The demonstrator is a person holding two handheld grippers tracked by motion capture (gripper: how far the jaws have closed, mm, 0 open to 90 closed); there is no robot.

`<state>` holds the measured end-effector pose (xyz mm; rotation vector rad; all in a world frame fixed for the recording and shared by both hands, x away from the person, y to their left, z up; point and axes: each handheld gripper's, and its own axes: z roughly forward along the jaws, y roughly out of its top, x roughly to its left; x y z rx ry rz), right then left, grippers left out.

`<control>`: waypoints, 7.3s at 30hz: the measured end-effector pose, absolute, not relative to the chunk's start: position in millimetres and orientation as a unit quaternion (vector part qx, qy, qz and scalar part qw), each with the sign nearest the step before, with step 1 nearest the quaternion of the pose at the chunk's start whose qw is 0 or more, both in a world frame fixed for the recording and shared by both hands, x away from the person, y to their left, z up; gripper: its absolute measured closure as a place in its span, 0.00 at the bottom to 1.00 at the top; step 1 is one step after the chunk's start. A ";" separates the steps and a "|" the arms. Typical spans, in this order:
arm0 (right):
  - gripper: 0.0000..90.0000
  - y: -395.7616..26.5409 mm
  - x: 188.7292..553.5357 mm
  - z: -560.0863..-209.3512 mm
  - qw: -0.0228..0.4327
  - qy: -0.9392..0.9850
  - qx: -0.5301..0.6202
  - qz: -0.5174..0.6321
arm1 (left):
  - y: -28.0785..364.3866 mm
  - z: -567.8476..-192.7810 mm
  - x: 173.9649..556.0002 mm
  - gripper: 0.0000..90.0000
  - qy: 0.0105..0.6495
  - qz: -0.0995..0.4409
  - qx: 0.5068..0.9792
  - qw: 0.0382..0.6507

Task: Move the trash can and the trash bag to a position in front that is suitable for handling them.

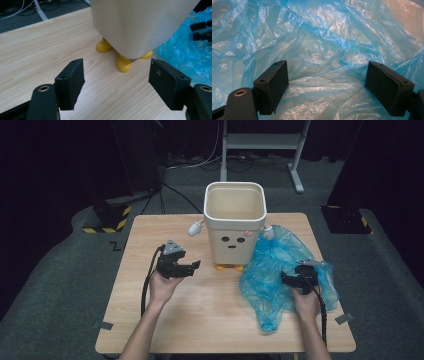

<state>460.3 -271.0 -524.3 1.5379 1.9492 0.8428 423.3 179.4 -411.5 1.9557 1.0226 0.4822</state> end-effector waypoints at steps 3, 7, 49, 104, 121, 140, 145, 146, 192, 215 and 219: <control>0.21 -271.1 460.3 -524.3 0.257 0.718 0.567 0.311 | 179.3 -407.9 423.9 0.32 0.405 0.197 0.786 0.423; 0.21 -271.0 460.3 -524.3 0.257 0.718 0.567 0.311 | 177.5 -405.1 425.0 0.33 0.404 0.200 0.787 0.422; 0.21 -271.1 460.3 -524.3 0.257 0.719 0.567 0.311 | 183.1 -344.6 433.5 0.31 0.385 0.184 0.774 0.468; 0.21 -270.9 460.3 -524.3 0.256 0.718 0.567 0.311 | 184.2 -266.1 457.3 0.33 0.372 0.213 0.744 0.513; 0.21 -270.9 460.2 -524.3 0.256 0.718 0.567 0.311 | 169.1 -254.8 489.7 0.35 0.378 0.220 0.741 0.510; 0.21 -271.0 460.3 -524.3 0.257 0.719 0.566 0.311 | 143.1 -248.4 536.1 0.42 0.375 0.243 0.761 0.470; 0.21 -270.9 460.3 -524.3 0.257 0.719 0.566 0.311 | 138.4 -253.1 548.3 0.44 0.386 0.244 0.759 0.463; 0.21 -270.9 460.2 -524.3 0.257 0.719 0.567 0.311 | 138.0 -254.3 551.5 0.45 0.388 0.244 0.759 0.462; 0.21 -270.4 460.3 -524.2 0.256 0.718 0.568 0.311 | 122.5 -268.5 584.5 0.84 0.392 0.223 0.764 0.461; 0.21 -270.4 460.3 -524.3 0.256 0.718 0.568 0.311 | 119.0 -267.5 581.6 0.86 0.388 0.240 0.768 0.450; 0.21 -270.5 460.3 -524.3 0.256 0.718 0.568 0.311 | 118.7 -267.0 581.4 0.86 0.390 0.239 0.767 0.449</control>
